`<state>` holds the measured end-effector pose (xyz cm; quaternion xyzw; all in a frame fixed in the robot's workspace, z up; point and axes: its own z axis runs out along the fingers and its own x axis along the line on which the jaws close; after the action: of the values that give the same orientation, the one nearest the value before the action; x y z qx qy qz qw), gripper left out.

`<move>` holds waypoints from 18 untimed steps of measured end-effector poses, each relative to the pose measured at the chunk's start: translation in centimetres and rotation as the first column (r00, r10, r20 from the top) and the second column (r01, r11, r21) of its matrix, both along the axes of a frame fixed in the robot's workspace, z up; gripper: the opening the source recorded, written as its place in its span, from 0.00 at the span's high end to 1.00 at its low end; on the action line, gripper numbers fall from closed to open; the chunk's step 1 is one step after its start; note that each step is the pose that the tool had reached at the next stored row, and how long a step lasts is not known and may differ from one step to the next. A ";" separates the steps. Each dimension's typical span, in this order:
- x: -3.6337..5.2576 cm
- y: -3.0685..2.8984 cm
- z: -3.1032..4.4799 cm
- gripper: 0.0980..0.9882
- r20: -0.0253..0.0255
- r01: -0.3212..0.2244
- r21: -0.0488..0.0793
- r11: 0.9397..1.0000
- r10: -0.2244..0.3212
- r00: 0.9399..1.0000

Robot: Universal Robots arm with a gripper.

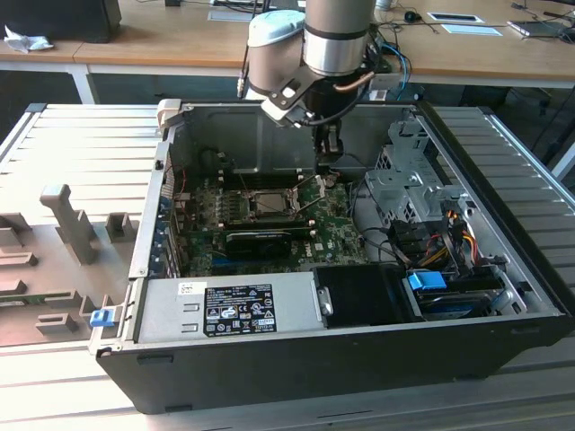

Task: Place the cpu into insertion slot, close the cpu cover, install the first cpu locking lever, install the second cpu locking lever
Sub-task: 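Close the cpu cover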

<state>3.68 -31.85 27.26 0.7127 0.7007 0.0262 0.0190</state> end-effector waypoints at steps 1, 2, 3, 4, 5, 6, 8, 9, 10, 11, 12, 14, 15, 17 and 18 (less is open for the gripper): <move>0.33 0.00 -0.18 0.99 0.000 -0.001 0.000 1.000 0.001 1.000; 0.56 0.00 -0.31 0.99 0.000 -0.004 0.000 1.000 0.004 1.000; 0.69 0.00 -0.44 0.99 0.000 -0.006 0.000 1.000 0.006 1.000; 0.81 0.00 -0.58 0.99 0.000 -0.008 0.000 1.000 0.008 1.000; 0.98 0.00 -0.80 0.99 0.000 -0.009 -0.001 1.000 0.009 1.000; 1.24 0.00 -1.04 0.99 0.000 -0.010 -0.002 1.000 0.010 1.000; 1.87 0.01 -1.20 0.99 -0.002 -0.011 -0.002 1.000 0.011 1.000; 2.08 0.01 -1.27 0.99 -0.002 -0.011 -0.002 1.000 0.011 1.000; 2.21 0.01 -1.36 0.99 -0.002 -0.011 -0.002 1.000 0.011 1.000; 2.40 0.01 -1.57 0.99 -0.003 -0.011 -0.002 1.000 0.011 1.000; 2.59 0.02 -1.88 0.99 -0.003 -0.011 -0.002 1.000 0.011 1.000; 2.75 0.02 -2.36 0.99 -0.004 -0.011 -0.002 1.000 0.011 1.000; 2.75 0.02 -2.52 0.99 -0.009 -0.011 -0.002 1.000 0.011 1.000; 2.75 0.02 -2.52 0.99 -0.032 -0.012 -0.002 1.000 0.012 0.999; 2.75 0.03 -2.53 0.99 -0.059 -0.012 -0.001 1.000 0.012 0.998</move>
<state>6.42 -31.83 24.74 0.7090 0.7052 0.0046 -0.0013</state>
